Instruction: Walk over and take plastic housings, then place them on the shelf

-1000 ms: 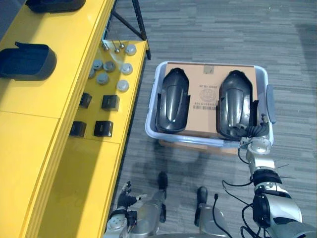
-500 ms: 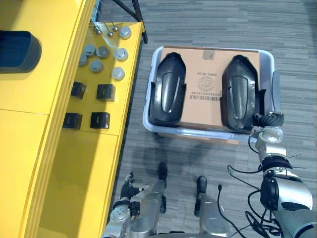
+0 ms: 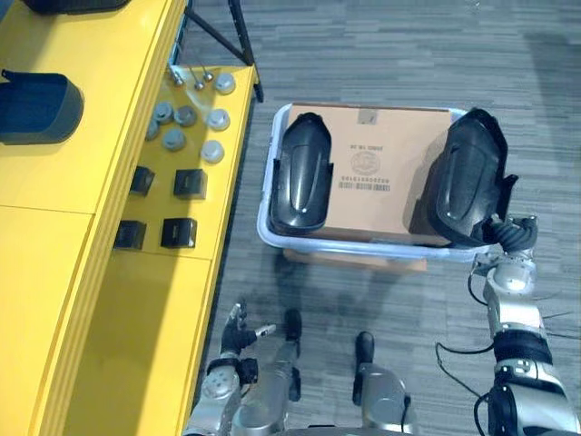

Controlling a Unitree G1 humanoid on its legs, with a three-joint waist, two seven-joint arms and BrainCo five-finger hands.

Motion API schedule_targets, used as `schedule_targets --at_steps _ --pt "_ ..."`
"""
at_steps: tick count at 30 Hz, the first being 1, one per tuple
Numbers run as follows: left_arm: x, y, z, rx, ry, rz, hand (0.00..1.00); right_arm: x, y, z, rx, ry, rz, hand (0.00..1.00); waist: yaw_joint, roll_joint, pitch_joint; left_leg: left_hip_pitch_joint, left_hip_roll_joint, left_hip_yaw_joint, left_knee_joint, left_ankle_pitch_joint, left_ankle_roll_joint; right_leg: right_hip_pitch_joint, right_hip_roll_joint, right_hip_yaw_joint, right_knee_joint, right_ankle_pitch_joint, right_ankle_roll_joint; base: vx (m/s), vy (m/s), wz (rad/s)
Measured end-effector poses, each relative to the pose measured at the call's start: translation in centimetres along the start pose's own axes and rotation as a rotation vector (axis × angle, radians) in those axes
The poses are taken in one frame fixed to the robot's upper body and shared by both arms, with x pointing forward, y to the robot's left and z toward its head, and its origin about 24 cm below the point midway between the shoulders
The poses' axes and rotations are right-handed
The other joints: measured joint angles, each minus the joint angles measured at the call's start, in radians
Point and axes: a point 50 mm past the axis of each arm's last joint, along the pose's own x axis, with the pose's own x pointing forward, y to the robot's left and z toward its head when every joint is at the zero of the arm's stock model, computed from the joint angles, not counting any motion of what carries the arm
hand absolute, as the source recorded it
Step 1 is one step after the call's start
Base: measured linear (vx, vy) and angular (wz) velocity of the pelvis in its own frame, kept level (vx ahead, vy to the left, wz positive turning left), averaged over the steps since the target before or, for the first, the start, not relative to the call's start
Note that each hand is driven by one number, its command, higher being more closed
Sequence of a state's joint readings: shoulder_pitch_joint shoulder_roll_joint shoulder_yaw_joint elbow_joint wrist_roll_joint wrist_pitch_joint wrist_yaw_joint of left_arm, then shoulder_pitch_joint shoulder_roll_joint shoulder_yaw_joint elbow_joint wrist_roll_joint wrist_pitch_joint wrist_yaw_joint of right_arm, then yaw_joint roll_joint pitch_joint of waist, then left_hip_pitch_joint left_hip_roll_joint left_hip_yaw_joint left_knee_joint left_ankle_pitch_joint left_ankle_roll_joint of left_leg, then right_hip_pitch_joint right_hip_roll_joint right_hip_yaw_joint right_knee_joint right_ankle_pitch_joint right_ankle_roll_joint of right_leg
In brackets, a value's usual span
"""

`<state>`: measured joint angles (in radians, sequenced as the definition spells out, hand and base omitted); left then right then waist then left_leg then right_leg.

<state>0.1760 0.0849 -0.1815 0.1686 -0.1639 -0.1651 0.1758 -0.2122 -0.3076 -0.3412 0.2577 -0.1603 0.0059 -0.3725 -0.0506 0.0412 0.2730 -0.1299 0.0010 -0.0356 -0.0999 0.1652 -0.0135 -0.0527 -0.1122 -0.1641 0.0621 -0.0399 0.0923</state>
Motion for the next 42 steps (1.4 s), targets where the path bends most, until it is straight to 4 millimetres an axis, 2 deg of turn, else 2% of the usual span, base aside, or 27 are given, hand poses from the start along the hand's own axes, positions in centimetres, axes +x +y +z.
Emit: schedule_targets --at_steps 2,4,5,13,19,27,31,32,38,42 --pt "0.1 -0.9 2.4 -0.029 -0.107 -0.029 0.00 -1.3 0.5 0.6 0.009 -0.036 0.006 1.00 -0.002 0.000 -0.034 0.003 -0.001 -0.002 -0.003 -0.002 0.001 0.005 0.000 -0.003 -0.002 -0.003 -0.001 0.04 -0.030 0.01" --pt "0.0 -1.5 4.3 -0.056 -0.188 -0.042 0.00 -1.9 0.8 1.4 0.018 -0.073 -0.009 1.00 -0.006 0.002 -0.044 0.011 -0.001 -0.002 -0.003 -0.001 0.003 0.016 0.000 -0.004 -0.006 -0.004 -0.001 0.01 -0.011 0.02" --pt "0.0 -2.0 5.9 -0.086 -0.258 -0.043 0.00 -2.4 1.2 2.3 0.011 -0.116 -0.002 1.00 -0.013 0.001 -0.045 0.025 -0.001 -0.001 -0.003 -0.001 0.002 0.031 0.000 -0.005 -0.011 -0.004 -0.001 0.02 -0.020 0.03" --pt "0.2 -5.9 11.2 -0.145 -0.463 -0.143 0.00 -5.6 4.6 6.1 -0.040 -0.314 0.103 1.00 -0.014 0.004 -0.110 0.049 0.001 -0.001 -0.003 -0.001 0.002 0.051 0.003 -0.006 -0.012 -0.004 -0.002 -0.01 0.000 0.00" --pt "0.6 -8.0 12.1 -0.087 -0.485 -0.161 0.00 -8.0 6.7 7.3 0.022 -0.345 0.185 1.00 -0.015 0.003 -0.154 0.052 0.004 0.009 -0.003 -0.003 -0.001 0.053 0.004 0.003 -0.013 0.000 -0.007 -0.03 0.000 -0.05" --pt "1.8 -9.3 11.0 -0.003 -0.415 -0.158 0.00 -11.0 9.2 8.0 0.071 -0.363 0.323 1.00 -0.014 0.001 -0.179 0.062 0.010 0.013 -0.004 -0.005 -0.003 0.065 0.010 0.004 -0.029 0.008 -0.015 0.00 0.000 0.00" --pt "2.2 -9.4 10.3 0.015 -0.378 -0.125 0.00 -11.4 9.5 7.8 0.076 -0.355 0.345 1.00 -0.014 -0.001 -0.202 0.062 0.012 0.017 -0.004 -0.004 -0.003 0.066 0.013 0.007 -0.032 0.012 -0.011 0.01 -0.011 -0.02" --pt "2.3 -9.5 10.0 0.020 -0.369 -0.122 1.00 -11.5 9.6 7.8 0.077 -0.355 0.350 1.00 -0.015 -0.001 -0.207 0.063 0.014 0.019 -0.004 -0.004 -0.003 0.066 0.015 0.010 -0.032 0.013 -0.013 0.01 -0.021 -0.06" --pt "3.1 -9.8 10.7 0.044 -0.386 -0.125 1.00 -11.7 9.6 7.6 0.078 -0.353 0.379 1.00 -0.015 -0.002 -0.226 0.064 0.019 0.020 -0.004 -0.004 -0.003 0.067 0.022 0.017 -0.047 0.021 -0.017 0.00 -0.013 -0.04" --pt "3.4 -9.6 10.4 0.009 -0.350 -0.124 1.00 -12.1 9.4 6.7 0.048 -0.338 0.405 1.00 -0.015 -0.001 -0.246 0.066 0.019 0.028 -0.004 -0.003 -0.001 0.069 0.023 0.025 -0.051 0.025 -0.016 0.01 -0.012 -0.05"
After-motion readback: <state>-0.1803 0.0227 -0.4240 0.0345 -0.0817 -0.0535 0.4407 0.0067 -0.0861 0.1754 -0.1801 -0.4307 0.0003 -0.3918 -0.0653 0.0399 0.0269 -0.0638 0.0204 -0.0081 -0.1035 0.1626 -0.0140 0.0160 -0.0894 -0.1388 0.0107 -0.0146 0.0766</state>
